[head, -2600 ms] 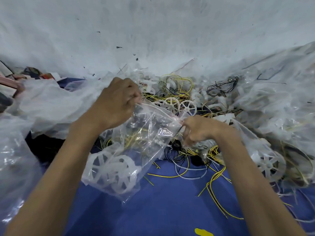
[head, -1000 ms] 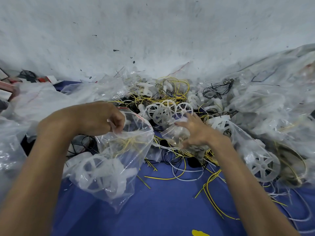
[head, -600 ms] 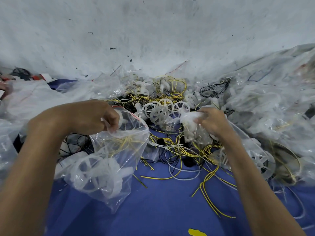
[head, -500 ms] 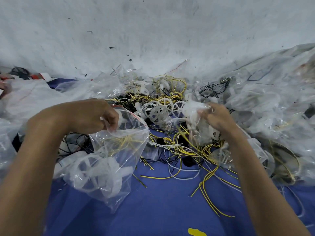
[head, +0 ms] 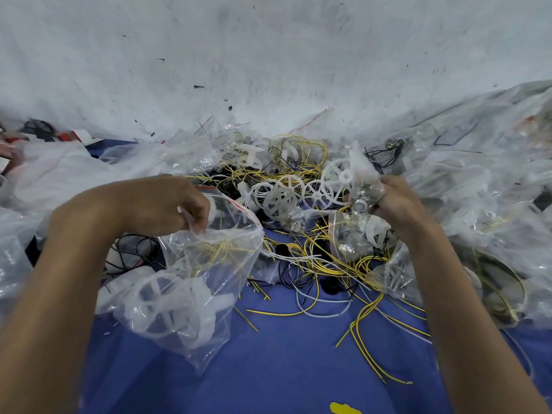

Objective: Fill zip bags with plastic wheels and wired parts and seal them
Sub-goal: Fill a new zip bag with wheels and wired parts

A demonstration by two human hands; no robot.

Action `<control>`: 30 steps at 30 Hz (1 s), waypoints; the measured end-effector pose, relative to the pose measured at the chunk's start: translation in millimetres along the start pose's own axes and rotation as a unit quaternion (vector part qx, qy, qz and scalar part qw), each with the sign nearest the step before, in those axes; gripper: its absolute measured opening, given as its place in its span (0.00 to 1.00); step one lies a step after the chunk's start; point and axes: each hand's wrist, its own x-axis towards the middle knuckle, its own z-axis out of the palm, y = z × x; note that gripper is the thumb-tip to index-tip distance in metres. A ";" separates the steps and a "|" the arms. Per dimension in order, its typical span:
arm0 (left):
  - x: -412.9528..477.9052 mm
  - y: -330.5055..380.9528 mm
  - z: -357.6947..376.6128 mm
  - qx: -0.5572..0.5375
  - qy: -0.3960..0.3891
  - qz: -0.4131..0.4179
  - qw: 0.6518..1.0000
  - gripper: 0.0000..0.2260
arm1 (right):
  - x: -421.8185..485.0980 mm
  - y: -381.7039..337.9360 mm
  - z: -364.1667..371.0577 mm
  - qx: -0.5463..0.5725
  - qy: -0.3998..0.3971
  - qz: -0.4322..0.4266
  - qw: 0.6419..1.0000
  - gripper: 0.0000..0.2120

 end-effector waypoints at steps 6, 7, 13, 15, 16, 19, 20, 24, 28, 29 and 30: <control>-0.4 -0.1 -0.2 -0.002 -0.001 -0.002 1.000 0.19 | 3.2 0.0 7.2 -0.024 0.024 0.033 0.999 0.14; -0.7 -0.4 -0.4 -0.003 0.000 -0.003 1.000 0.20 | 0.3 -1.7 14.0 -0.023 0.025 0.035 0.999 0.12; -3.6 -0.7 -3.1 -0.010 0.002 -0.002 1.000 0.20 | -11.4 -7.4 59.7 0.129 -0.222 -0.036 0.966 0.32; -4.0 -0.9 -2.6 -0.011 0.005 -0.004 1.000 0.20 | -13.2 -8.5 63.7 0.063 -0.318 -0.076 0.943 0.36; -4.0 -0.8 -2.5 -0.013 0.006 -0.005 1.000 0.20 | -13.7 -8.2 62.1 -0.004 -0.321 -0.088 0.943 0.34; -2.5 0.6 -2.3 -0.017 0.006 -0.007 1.000 0.21 | -8.5 -3.1 49.2 -0.175 -0.217 -0.084 0.957 0.21; -2.0 1.3 -2.1 -0.018 0.005 -0.006 1.000 0.21 | -5.7 -0.7 43.5 -0.186 -0.197 -0.068 0.960 0.17; 0.3 3.0 0.2 -0.014 0.002 -0.003 1.000 0.20 | -1.8 12.7 33.9 -0.281 -0.237 -0.002 0.930 0.06; 0.8 3.4 0.4 -0.011 -0.001 -0.002 1.000 0.19 | -6.8 28.1 44.9 -0.426 -0.285 0.046 0.857 0.18; 0.8 3.4 0.6 -0.009 -0.001 -0.003 1.000 0.19 | -7.7 30.7 46.4 -0.439 -0.289 0.040 0.850 0.18; 0.6 3.1 0.7 -0.009 0.000 -0.003 1.000 0.19 | -7.7 31.9 46.6 -0.443 -0.292 0.029 0.847 0.16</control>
